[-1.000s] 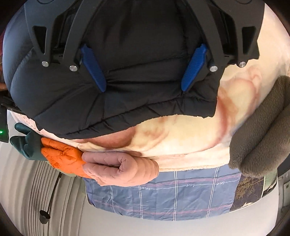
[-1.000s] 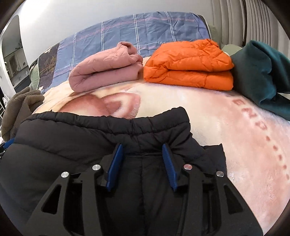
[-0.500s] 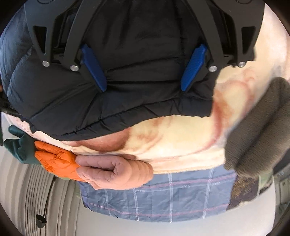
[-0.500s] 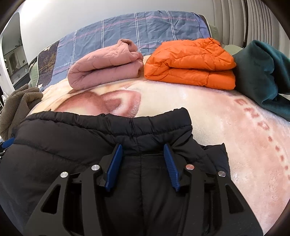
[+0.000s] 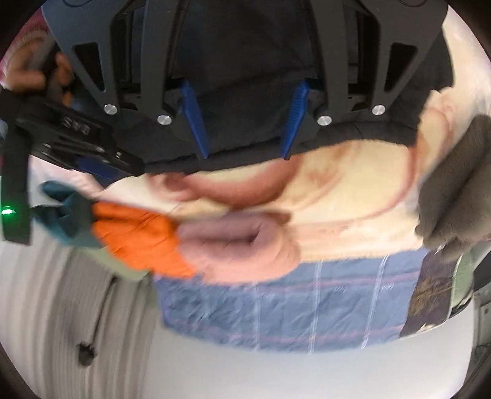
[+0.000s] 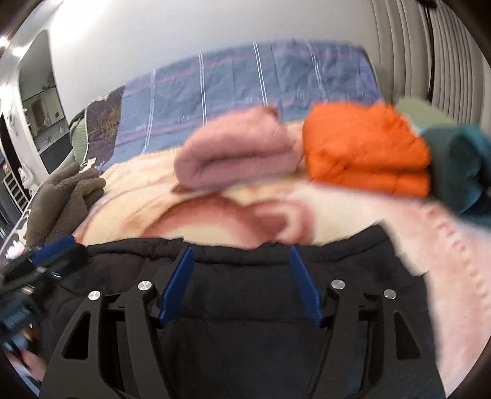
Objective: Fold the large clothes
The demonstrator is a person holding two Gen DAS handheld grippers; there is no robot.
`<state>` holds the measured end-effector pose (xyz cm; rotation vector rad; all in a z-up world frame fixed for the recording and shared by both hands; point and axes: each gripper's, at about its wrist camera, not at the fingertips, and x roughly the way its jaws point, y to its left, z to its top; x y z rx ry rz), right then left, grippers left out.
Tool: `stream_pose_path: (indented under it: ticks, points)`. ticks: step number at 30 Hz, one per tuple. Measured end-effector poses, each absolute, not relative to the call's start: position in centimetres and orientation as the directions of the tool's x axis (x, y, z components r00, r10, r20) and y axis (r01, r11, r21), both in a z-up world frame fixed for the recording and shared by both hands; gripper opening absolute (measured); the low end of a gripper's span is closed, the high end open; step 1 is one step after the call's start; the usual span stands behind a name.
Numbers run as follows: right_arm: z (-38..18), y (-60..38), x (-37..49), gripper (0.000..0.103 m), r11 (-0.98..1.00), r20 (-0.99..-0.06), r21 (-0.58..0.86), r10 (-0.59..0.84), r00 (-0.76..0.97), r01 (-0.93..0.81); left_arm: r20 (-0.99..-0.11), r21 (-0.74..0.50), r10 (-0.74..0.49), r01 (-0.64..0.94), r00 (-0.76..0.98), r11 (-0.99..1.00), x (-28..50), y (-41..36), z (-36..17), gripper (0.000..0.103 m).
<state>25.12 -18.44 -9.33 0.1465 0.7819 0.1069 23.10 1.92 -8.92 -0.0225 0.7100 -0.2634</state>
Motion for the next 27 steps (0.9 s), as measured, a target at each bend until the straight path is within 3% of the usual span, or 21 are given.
stream_pose_path:
  ticks: [2, 4, 10, 27]
  points:
    - [-10.9, -18.5, 25.6, 0.067, 0.979, -0.698, 0.203, 0.168, 0.696, -0.033, -0.696, -0.104, -0.198, 0.175, 0.690, 0.979, 24.7, 2.0, -12.0, 0.056]
    - [-11.2, -18.4, 25.6, 0.068, 0.978, -0.698, 0.207, 0.171, 0.696, -0.034, -0.692, -0.133, -0.209, 0.162, 0.691, 0.978, 24.7, 2.4, -12.5, 0.056]
    - [-12.1, -17.2, 25.6, 0.068, 0.992, -0.699, 0.120, 0.106, 0.708, -0.030, -0.692, -0.047, -0.147, 0.159, 0.707, 0.986, 24.4, 1.5, -13.4, 0.056]
    - [-13.5, -16.4, 26.7, 0.070, 0.998, -0.729, 0.058, 0.061, 0.682, -0.027, -0.722, -0.058, -0.160, 0.172, 0.673, 0.983, 25.8, 1.4, -14.8, 0.056]
